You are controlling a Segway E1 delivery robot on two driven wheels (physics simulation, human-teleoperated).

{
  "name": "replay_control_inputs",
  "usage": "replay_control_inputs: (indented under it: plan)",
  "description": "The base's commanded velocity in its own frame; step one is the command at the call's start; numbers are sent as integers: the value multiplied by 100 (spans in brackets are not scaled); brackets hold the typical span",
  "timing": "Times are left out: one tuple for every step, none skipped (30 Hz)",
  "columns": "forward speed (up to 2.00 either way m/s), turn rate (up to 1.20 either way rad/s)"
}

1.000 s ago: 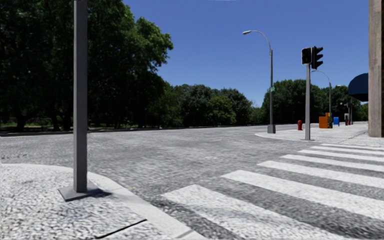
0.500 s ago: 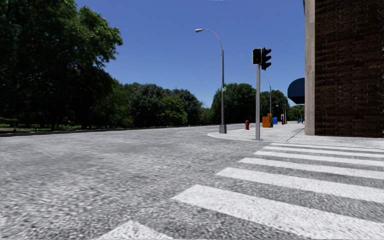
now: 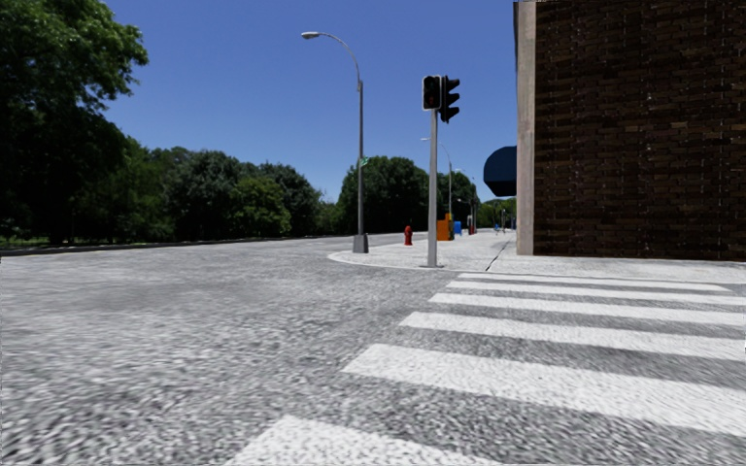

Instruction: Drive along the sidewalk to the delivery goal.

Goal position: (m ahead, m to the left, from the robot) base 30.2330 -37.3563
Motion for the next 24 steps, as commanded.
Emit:
replay_control_inputs:
  plan:
    - [158,-63]
    - [158,-63]
    - [158,-63]
    - [158,-63]
    - [158,-63]
    - [158,-63]
    - [158,-63]
    - [158,-63]
    - [158,-63]
    - [158,-63]
    - [158,-63]
    - [158,-63]
    - [158,-63]
    - [158,-62]
    - [158,-62]
    - [158,-62]
    - [158,-62]
    - [158,-56]
    - [158,-56]
    - [158,-42]
    - [161,-18]
    - [161,-18]
    - [165,0]
    - [169,0]
